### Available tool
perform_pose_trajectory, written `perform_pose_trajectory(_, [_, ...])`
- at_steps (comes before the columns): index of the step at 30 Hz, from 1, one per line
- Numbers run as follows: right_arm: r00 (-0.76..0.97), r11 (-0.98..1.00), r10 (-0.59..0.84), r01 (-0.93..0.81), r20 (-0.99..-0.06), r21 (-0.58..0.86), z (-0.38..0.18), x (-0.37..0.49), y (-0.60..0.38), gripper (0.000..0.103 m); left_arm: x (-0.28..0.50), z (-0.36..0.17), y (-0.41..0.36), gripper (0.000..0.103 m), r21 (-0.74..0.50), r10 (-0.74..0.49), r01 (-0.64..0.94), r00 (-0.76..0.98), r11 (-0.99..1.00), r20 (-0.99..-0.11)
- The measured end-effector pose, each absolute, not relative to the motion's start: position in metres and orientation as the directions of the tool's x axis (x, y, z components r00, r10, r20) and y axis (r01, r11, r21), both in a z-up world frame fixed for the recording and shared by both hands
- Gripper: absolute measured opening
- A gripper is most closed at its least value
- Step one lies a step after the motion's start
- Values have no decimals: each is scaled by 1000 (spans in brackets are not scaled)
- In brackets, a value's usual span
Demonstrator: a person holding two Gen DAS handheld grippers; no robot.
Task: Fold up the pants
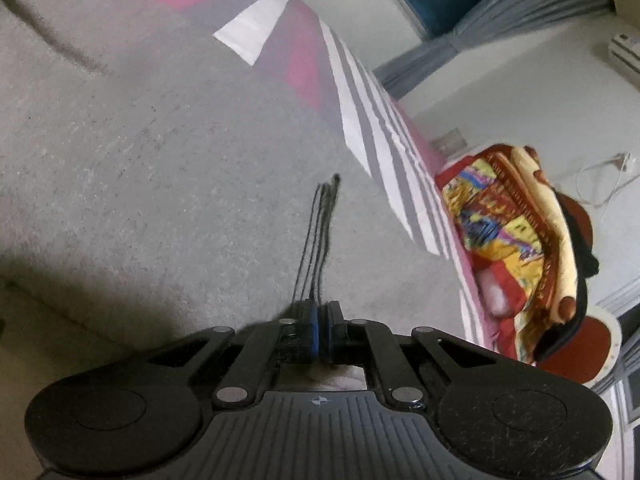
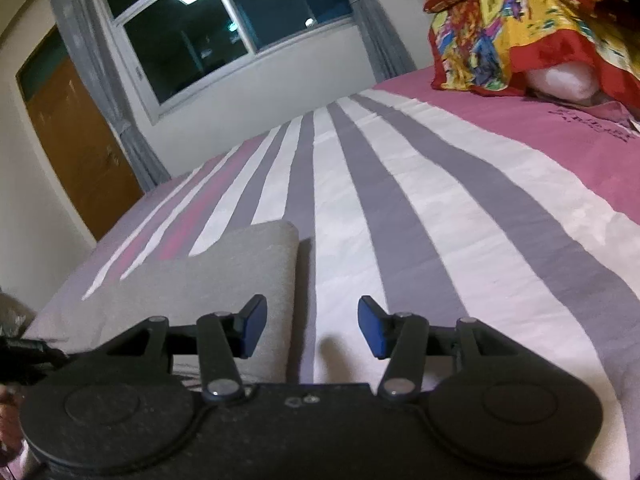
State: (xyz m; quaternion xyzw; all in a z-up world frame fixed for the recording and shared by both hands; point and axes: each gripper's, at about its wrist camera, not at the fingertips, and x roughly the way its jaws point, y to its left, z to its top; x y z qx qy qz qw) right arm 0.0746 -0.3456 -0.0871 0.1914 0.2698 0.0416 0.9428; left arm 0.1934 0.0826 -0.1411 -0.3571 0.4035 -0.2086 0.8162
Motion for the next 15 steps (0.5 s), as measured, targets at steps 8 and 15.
perform_pose_trajectory(8, [731,971,178,-23,-658,237,-105,105,-312,49,207,-126,77,5,-672,-608,125,568,730,-555])
perform_pose_trajectory(15, [821,957,233,-98,-522,273,-83,91,-309,50,207,-102,74,5,-562,-543,190,618,805,-569])
